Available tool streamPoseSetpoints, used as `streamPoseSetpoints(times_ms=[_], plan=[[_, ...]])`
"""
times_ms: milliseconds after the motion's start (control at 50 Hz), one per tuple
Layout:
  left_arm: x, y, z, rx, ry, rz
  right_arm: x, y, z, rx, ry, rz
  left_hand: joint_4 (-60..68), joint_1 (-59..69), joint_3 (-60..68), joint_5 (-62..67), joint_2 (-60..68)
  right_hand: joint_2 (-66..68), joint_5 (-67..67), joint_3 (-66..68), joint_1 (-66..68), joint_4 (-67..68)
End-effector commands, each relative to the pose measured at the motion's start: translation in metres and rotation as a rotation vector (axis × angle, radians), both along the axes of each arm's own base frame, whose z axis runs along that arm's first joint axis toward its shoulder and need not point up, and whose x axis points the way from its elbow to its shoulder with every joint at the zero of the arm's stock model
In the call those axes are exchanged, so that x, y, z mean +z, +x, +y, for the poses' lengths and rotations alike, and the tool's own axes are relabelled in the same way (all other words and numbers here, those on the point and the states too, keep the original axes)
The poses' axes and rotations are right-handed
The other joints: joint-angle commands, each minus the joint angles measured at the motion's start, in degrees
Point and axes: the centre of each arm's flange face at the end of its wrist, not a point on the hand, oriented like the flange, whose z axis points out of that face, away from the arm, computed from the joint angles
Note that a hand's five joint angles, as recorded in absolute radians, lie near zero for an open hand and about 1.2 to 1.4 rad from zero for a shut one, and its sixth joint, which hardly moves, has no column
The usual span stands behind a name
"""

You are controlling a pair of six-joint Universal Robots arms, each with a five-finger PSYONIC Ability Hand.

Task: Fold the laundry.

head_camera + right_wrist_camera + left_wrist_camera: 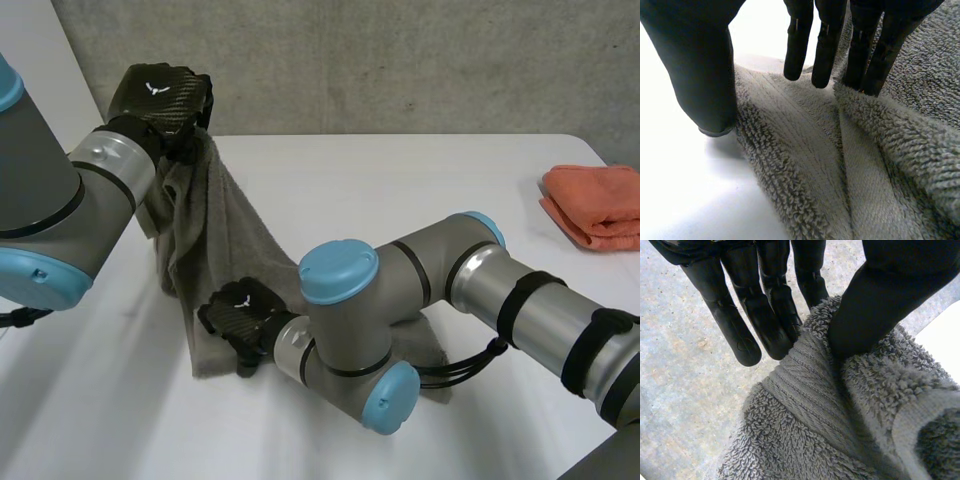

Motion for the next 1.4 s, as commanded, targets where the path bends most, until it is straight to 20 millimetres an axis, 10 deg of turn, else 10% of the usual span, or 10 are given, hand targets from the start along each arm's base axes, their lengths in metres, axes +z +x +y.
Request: streamPoseSetpoints(times_ms=[20,320,480,720,960,1160,1260,1400], plan=[[-0.001,0.0,0.0,0.0,0.004,-0.002,-0.002,0.0,-0.002,0.002,-0.007,0.003,11.1,15.1,11.7,13.9,11.4,22.4,24.0,22.8,27.7,22.5],[-0.001,0.0,0.0,0.0,0.003,0.0,0.001,-0.003,0.001,0.027,-0.068,0.052,11.1,15.1,11.7,13.9,11.4,45.1,46.6,45.4,50.4,45.1],[0.005,0.004,-0.001,0.014,-0.01,0.005,0.057,-0.021,-0.012,-0.038,-0.11,-0.003,11.1,15.1,11.7,13.9,11.4,45.1,46.6,45.4,50.4,45.1],[0.015,0.02,0.01,0.038,0.06,-0.011,0.146,-0.183,-0.111,-0.4,-0.178,0.1,11.1,15.1,11.7,13.9,11.4,45.1,46.6,45.4,50.4,45.1],[-0.041,0.016,0.023,0.019,0.363,-0.039,0.13,-0.231,-0.091,-0.442,-0.128,0.206,11.1,15.1,11.7,13.9,11.4,45.1,46.6,45.4,50.4,45.1],[-0.086,-0.001,0.002,0.003,0.433,-0.07,0.112,-0.229,-0.11,-0.434,-0.182,0.266,11.1,15.1,11.7,13.9,11.4,45.1,46.6,45.4,50.4,45.1],[-0.053,-0.019,-0.03,-0.013,0.247,0.0,0.152,-0.219,-0.168,-0.604,-0.363,0.045,11.1,15.1,11.7,13.9,11.4,45.1,46.6,45.4,50.4,45.1],[0.06,-0.029,-0.057,-0.013,-0.24,0.208,0.25,-0.2,-0.202,-0.663,-0.668,-0.361,11.1,15.1,11.7,13.9,11.4,45.1,46.6,45.4,50.4,45.1]])
